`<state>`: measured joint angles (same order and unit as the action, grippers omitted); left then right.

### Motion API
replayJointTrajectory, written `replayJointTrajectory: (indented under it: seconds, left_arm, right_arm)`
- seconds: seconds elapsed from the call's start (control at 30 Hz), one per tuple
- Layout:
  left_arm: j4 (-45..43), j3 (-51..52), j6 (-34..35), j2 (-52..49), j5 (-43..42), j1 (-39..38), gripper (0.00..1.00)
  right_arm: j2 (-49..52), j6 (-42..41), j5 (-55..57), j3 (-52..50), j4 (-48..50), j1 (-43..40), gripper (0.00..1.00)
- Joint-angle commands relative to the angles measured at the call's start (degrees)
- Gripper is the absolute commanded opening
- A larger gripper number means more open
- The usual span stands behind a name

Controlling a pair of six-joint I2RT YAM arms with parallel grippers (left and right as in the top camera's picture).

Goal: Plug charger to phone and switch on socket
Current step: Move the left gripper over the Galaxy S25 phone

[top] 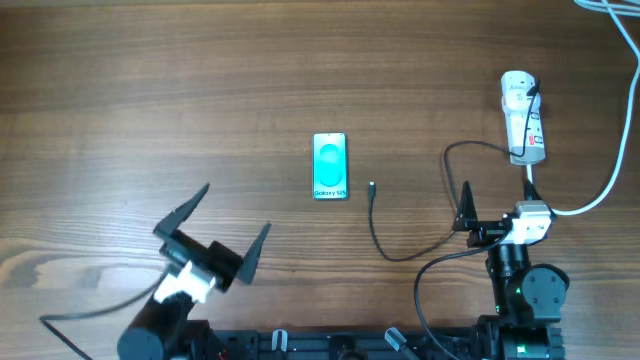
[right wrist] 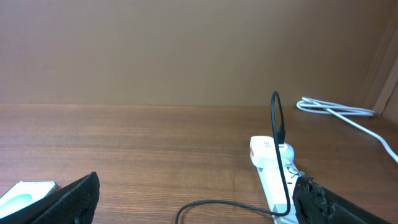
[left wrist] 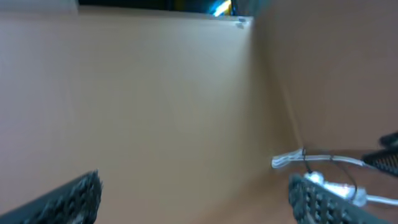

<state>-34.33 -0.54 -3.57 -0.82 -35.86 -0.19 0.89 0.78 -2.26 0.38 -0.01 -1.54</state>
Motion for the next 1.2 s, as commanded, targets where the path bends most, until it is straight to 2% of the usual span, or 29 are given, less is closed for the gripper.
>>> replayJointTrajectory:
  seconds: [0.0,0.03,0.1,0.23,0.3,0.4,0.43,0.47,0.57,0.7,0.77,0.87,0.97,1.03,1.07,1.17]
  left_arm:
    - [-6.64,-0.26,-0.07,0.39,-1.79,0.42,1.00]
    - [-6.12,-1.51,1.11,0.31,0.39,0.42,1.00]
    - [2.89,-7.56,4.31,-1.86,5.07,0.42,1.00]
    - [31.43,-24.59,4.39,-14.53,5.29,0.42,1.00]
    - [38.97,-31.63,4.20,-22.05,2.12,0.42,1.00]
    - [39.78,-36.61,4.26,-30.95,-12.46,0.42,1.00]
    - [37.35,-36.79,4.24,-33.33,-16.04,0.42,1.00]
    - [35.01,-36.79,4.98,-35.17,-16.68,0.37,1.00]
    - [30.14,-36.89,13.05,-41.35,-16.35,0.31,1.00]
    - [30.03,-39.06,22.53,-47.43,-9.38,0.28,1.00]
    - [35.65,-44.30,23.54,-52.28,-6.93,-0.04,1.00]
    - [47.45,-53.77,20.85,-58.66,0.90,-2.71,1.00]
    - [65.94,-67.58,18.78,-67.80,19.69,-9.64,1.00]
    - [75.36,-74.79,18.08,-73.92,28.04,-14.36,1.00]
    - [80.24,-78.88,15.34,-78.12,30.12,-17.11,1.00]
    - [79.49,-81.57,14.29,-84.56,29.94,-21.38,1.00]
  right_arm:
    - [-0.61,0.72,0.76,-0.11,0.17,0.39,1.00]
    - [-0.61,0.70,0.76,-0.11,0.17,0.42,1.00]
    - [-0.61,0.74,0.76,-0.11,0.17,0.39,1.00]
    - [-0.61,0.70,0.76,-0.11,0.17,0.39,1.00]
    - [-0.61,0.72,0.76,-0.11,0.17,0.42,1.00]
    - [-0.61,0.72,0.79,-0.11,0.17,0.42,1.00]
    - [-0.61,0.72,0.76,-0.11,0.17,0.39,1.00]
    - [-0.61,0.72,0.76,-0.11,0.17,0.42,1.00]
    - [-0.61,0.72,0.76,-0.11,0.17,0.42,1.00]
    - [-0.61,0.74,0.76,-0.11,0.15,0.39,1.00]
    - [-0.61,0.72,0.76,-0.11,0.17,0.42,1.00]
    - [-0.61,0.72,0.76,-0.11,0.17,0.42,1.00]
    - [-0.61,0.72,0.76,-0.11,0.17,0.42,1.00]
    - [-0.61,0.70,0.76,-0.11,0.17,0.39,1.00]
    - [-0.61,0.72,0.76,-0.11,0.17,0.39,1.00]
    - [-0.61,0.72,0.76,-0.11,0.17,0.39,1.00]
